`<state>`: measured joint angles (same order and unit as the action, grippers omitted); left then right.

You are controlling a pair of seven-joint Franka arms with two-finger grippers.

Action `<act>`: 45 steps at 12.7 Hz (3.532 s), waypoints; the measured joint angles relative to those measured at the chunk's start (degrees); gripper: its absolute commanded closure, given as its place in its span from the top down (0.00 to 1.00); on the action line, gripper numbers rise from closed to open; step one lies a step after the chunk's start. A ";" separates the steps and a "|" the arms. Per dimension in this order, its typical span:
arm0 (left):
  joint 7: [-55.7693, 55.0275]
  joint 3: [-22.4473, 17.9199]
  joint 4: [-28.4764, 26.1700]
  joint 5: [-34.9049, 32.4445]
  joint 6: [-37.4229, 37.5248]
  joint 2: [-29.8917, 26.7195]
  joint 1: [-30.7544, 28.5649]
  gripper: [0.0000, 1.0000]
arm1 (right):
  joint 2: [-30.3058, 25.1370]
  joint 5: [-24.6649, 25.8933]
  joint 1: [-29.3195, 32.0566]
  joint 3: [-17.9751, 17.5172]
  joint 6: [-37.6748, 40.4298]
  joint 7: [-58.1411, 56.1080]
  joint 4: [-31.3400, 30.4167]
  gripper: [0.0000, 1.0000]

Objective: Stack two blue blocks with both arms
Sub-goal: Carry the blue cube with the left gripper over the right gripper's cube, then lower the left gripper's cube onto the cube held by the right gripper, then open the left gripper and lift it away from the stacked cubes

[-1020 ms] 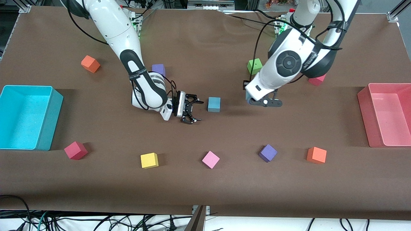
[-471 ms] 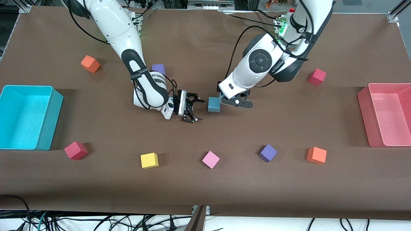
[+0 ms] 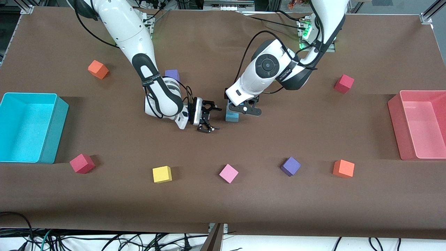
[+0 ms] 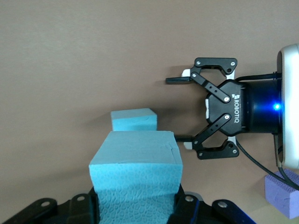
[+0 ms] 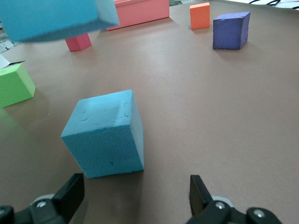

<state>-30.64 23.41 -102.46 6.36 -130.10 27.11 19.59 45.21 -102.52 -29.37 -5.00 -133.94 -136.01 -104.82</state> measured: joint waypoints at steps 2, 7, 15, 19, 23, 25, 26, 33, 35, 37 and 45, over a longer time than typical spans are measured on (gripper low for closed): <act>0.02 -0.04 0.01 -0.21 -0.91 1.54 1.35 0.20 | 0.00 -0.02 0.00 0.00 0.00 -0.53 -0.07 1.00; 0.12 -0.24 0.06 -6.52 -1.27 3.23 1.92 0.20 | 0.00 -0.08 0.00 0.00 0.00 -1.12 -0.17 1.00; 0.21 -0.31 0.06 -8.02 -3.67 5.36 3.10 0.25 | 0.00 -0.16 0.00 0.00 0.00 -1.31 -0.24 1.00; 0.21 -0.40 0.07 -8.28 -3.62 5.41 3.11 0.28 | 0.00 -0.18 0.00 0.00 0.00 -1.39 -0.25 1.00; 0.21 -0.43 0.09 -8.28 -3.53 5.44 3.12 0.28 | 0.00 -0.19 0.00 0.00 0.00 -1.42 -0.26 1.00; 0.21 -0.47 0.34 -8.28 -2.58 5.44 3.10 0.28 | 0.00 -0.19 -0.02 0.00 0.00 -1.45 -0.27 1.00; 0.21 -0.53 0.57 -8.28 -2.08 5.43 3.06 0.28 | 0.00 -0.38 -0.04 0.00 0.00 -1.45 -0.28 1.00; 0.28 -0.74 0.95 -11.24 -1.45 5.41 3.07 0.29 | 0.00 -1.09 -0.54 0.00 -0.06 -2.16 -0.37 1.00; 0.24 -0.68 0.95 -12.41 -1.45 5.42 3.17 0.48 | 0.00 -1.11 -0.58 0.00 -0.09 -2.17 -0.37 1.00; 0.24 -0.65 0.95 -12.43 -1.45 5.42 3.33 1.00 | 0.00 -1.12 -0.61 0.00 -0.31 -2.22 -0.37 1.00; 0.01 -0.65 1.07 -12.43 -0.85 5.35 3.18 1.00 | -0.23 -1.14 -0.78 -0.01 -1.57 -2.51 -0.36 1.00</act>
<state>-30.63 22.75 -101.38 -6.07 -130.95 32.46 22.77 44.98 -103.67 -30.16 -5.01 -135.52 -138.52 -105.18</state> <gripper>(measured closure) 0.000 0.000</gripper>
